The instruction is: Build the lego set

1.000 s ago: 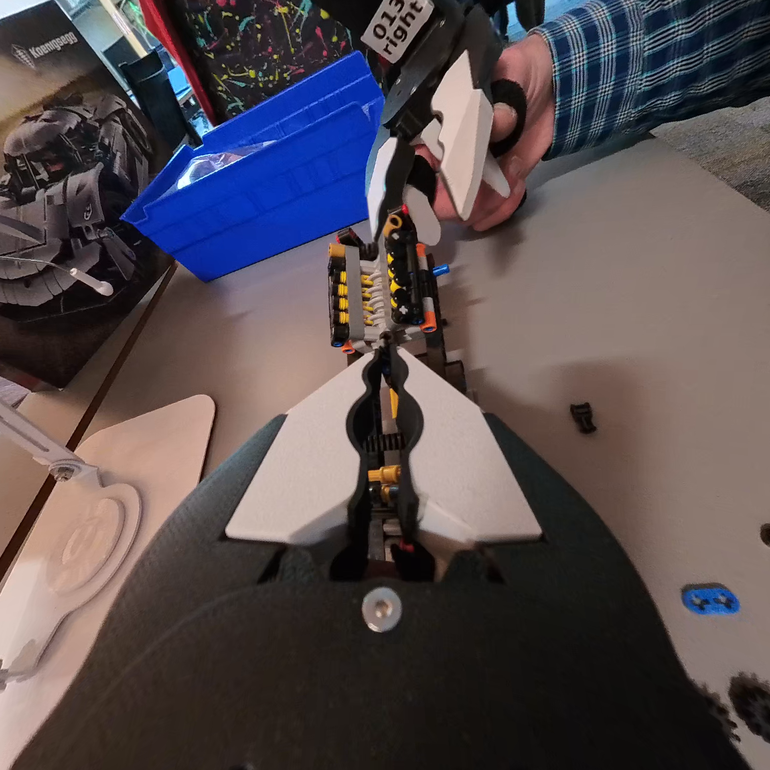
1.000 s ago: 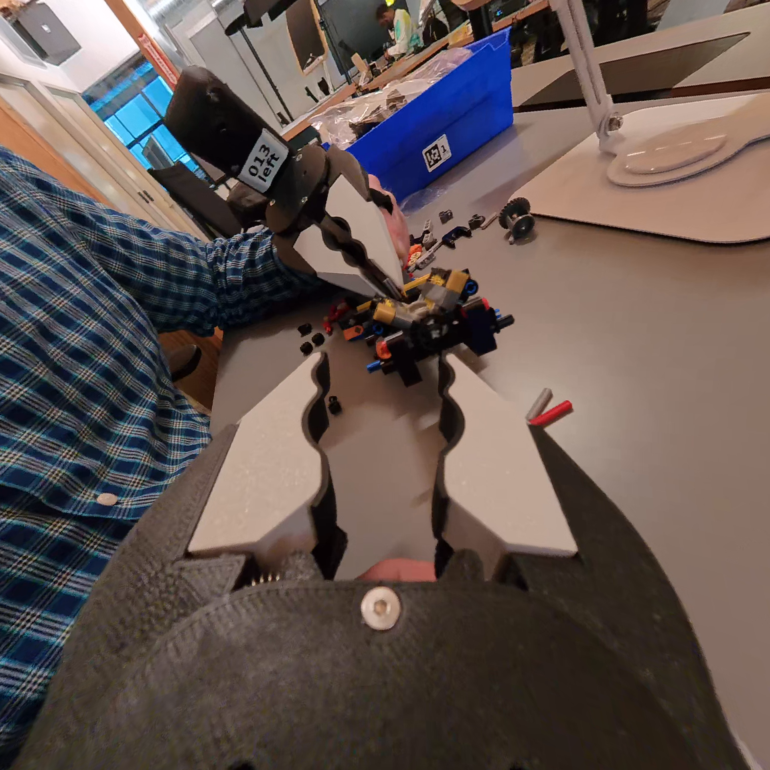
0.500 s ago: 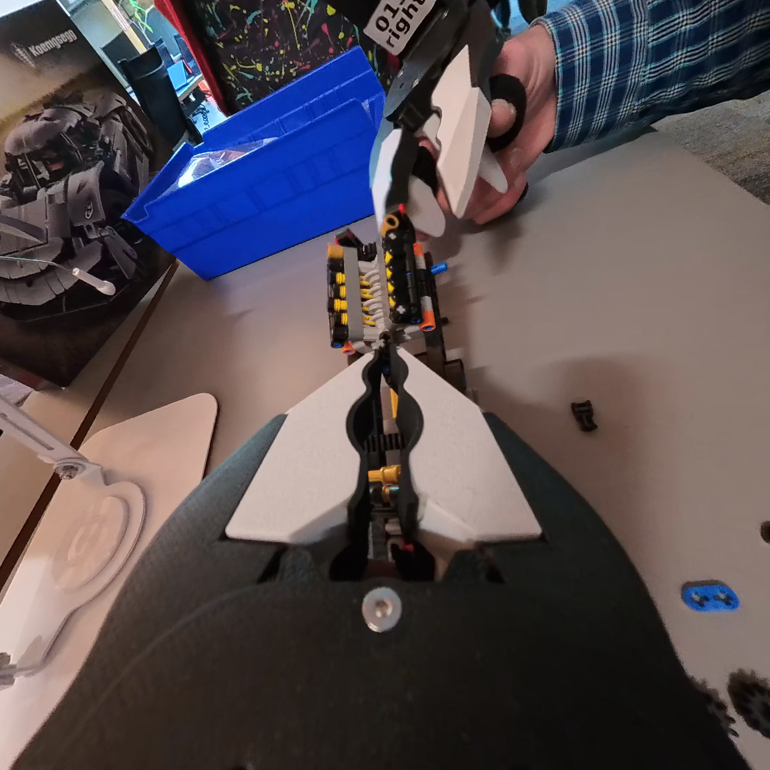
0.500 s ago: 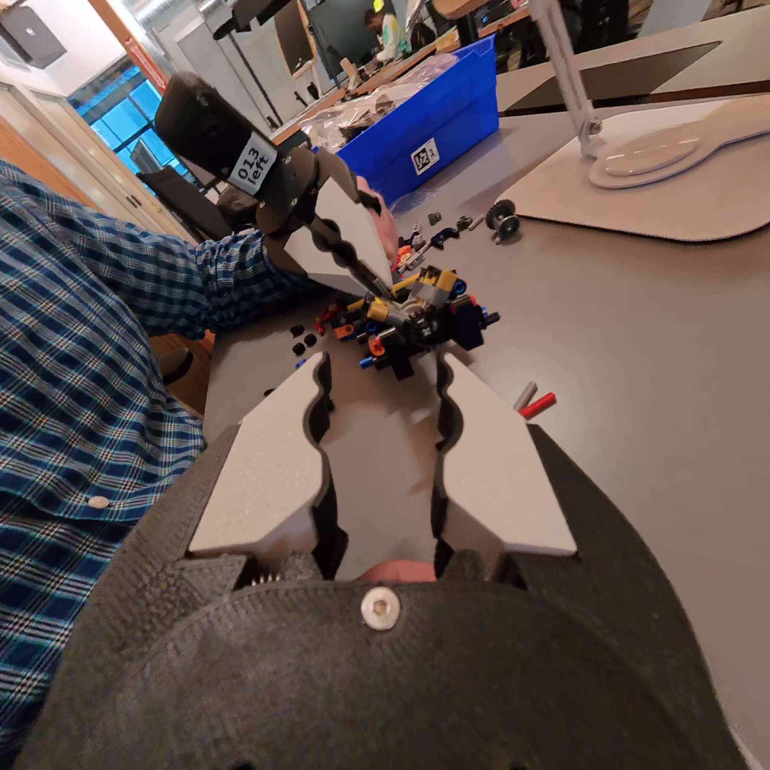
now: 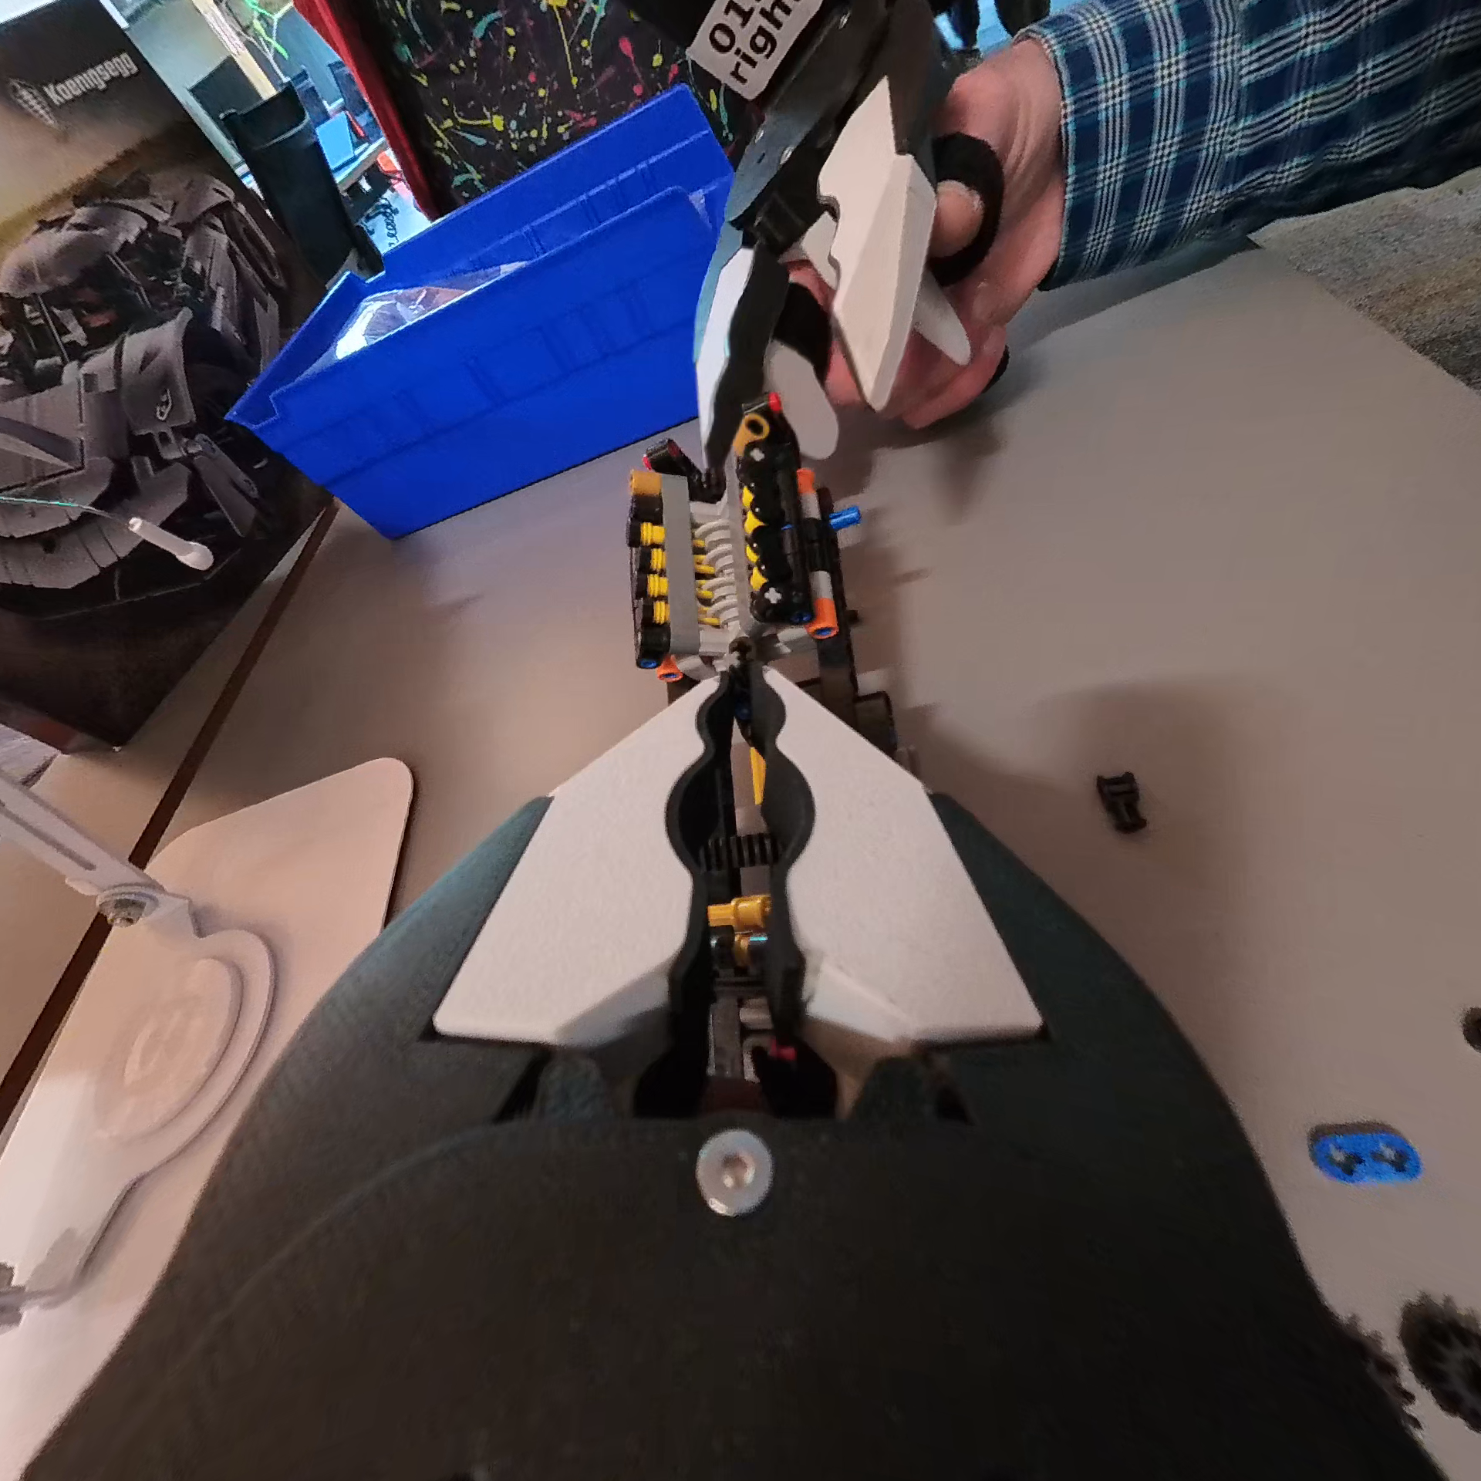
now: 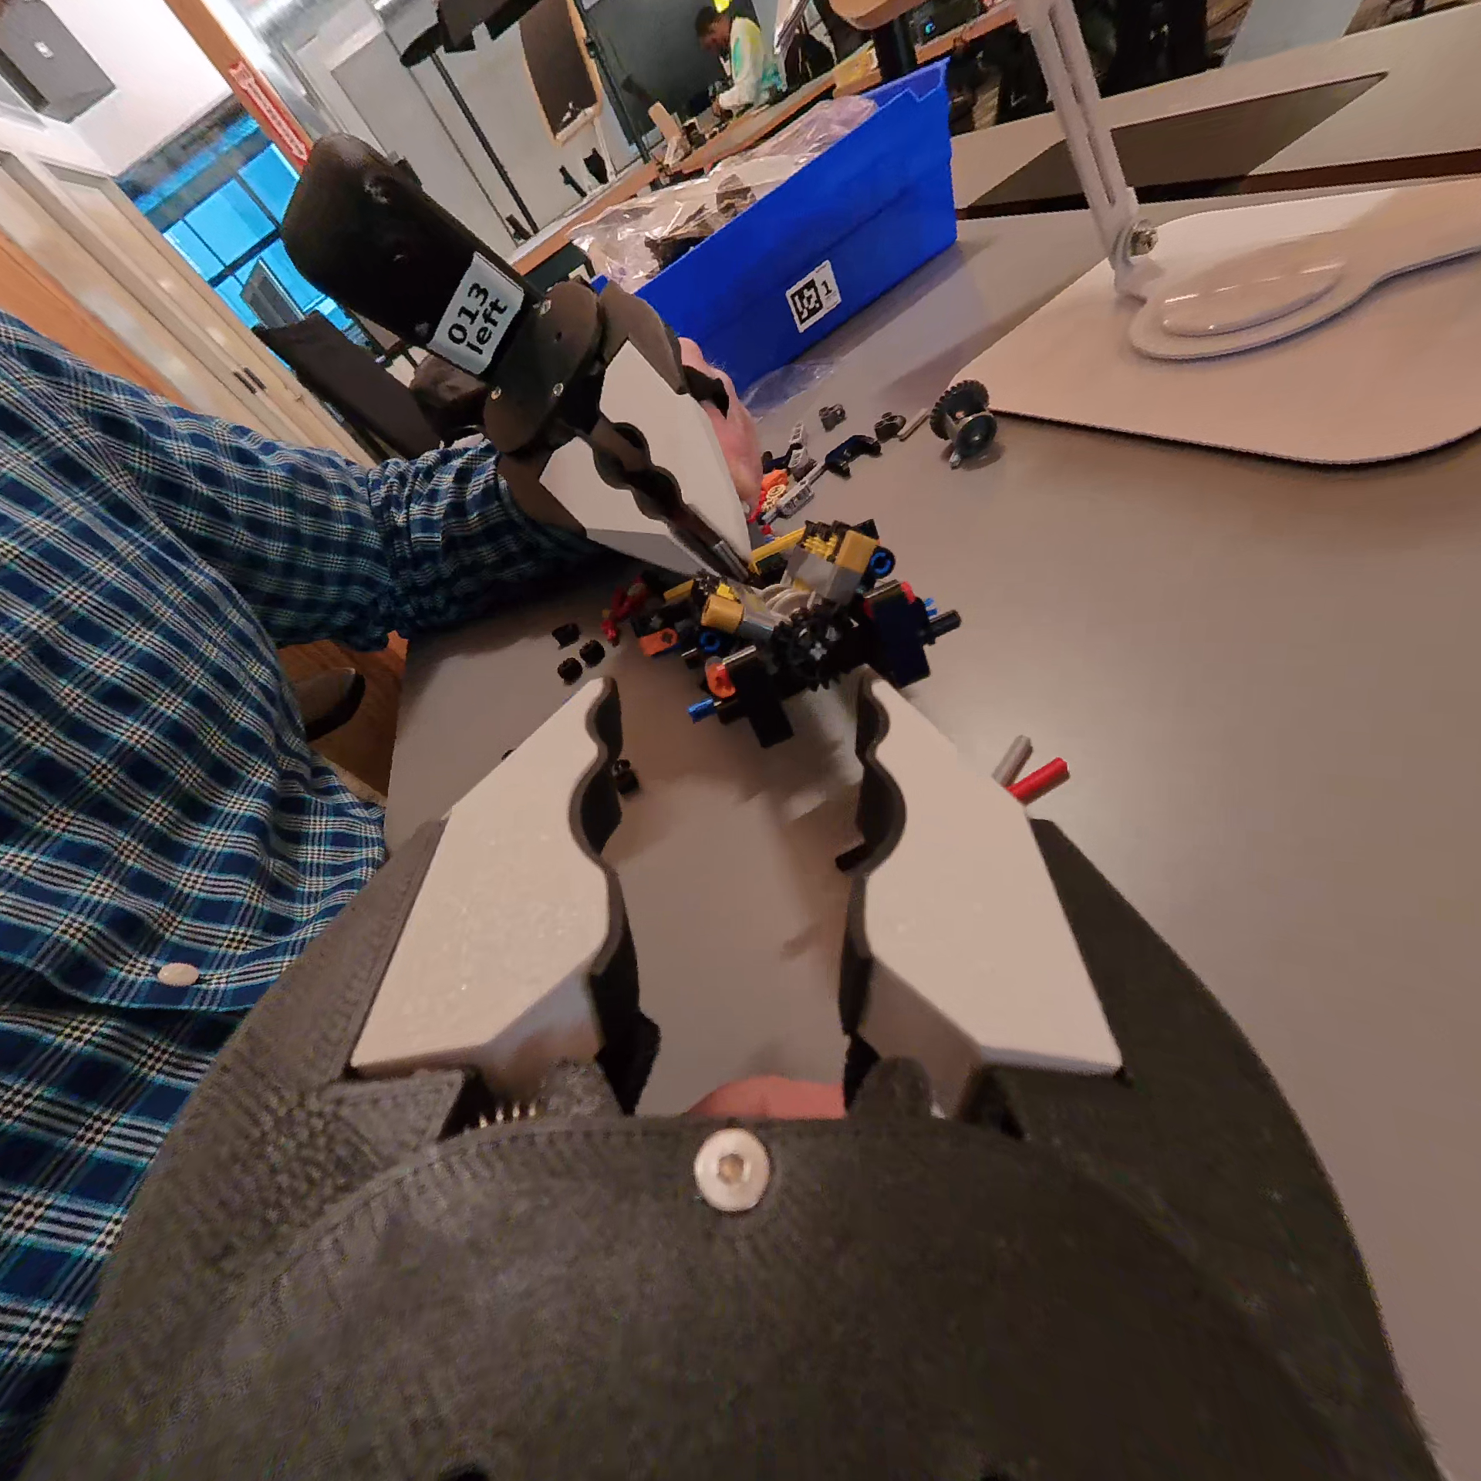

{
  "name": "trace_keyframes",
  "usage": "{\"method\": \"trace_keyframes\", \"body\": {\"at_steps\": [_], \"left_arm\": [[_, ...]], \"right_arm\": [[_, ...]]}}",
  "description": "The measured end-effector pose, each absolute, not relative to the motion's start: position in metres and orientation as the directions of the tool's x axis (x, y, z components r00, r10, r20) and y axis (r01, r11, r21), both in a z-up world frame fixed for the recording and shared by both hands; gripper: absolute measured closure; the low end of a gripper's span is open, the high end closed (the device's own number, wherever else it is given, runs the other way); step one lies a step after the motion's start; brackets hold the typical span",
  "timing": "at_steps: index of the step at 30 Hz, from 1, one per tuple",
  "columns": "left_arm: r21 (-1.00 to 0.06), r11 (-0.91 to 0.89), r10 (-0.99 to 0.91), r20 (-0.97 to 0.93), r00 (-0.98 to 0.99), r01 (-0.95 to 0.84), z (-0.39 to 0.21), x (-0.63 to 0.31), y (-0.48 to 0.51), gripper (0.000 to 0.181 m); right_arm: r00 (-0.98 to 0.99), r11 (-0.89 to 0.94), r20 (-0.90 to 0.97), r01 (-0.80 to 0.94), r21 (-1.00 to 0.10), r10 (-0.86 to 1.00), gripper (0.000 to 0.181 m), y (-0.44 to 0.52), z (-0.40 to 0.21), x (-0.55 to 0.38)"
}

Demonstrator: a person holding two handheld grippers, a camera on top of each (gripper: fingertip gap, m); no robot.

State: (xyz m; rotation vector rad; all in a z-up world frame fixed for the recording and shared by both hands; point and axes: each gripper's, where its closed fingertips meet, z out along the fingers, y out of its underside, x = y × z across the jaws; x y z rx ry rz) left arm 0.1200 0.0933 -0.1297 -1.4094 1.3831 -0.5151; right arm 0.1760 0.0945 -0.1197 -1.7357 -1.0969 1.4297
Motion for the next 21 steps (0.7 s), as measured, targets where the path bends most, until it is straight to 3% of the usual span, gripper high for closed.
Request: {"method": "trace_keyframes", "body": {"at_steps": [6, 12, 17, 21], "left_arm": [[-0.868, 0.209, -0.905, -0.347, 0.248, -0.451, -0.129, 0.118, 0.095, 0.181], [-0.865, 0.213, -0.905, -0.350, 0.242, -0.455, -0.129, 0.120, 0.094, 0.181], [-0.867, 0.208, -0.905, -0.346, 0.248, -0.452, -0.128, 0.119, 0.095, 0.181], [-0.862, 0.207, -0.903, -0.350, 0.250, -0.463, -0.130, 0.118, 0.097, 0.181]], "right_arm": [[0.017, -0.447, -0.455, 0.217, -0.868, 0.890, 0.135, 0.084, -0.118, 0.175], [0.061, -0.457, -0.455, 0.201, -0.866, 0.889, 0.125, 0.094, -0.119, 0.177], [0.014, -0.449, -0.456, 0.211, -0.868, 0.890, 0.135, 0.085, -0.117, 0.175], [0.050, -0.453, -0.453, 0.204, -0.868, 0.890, 0.126, 0.090, -0.117, 0.180]]}}
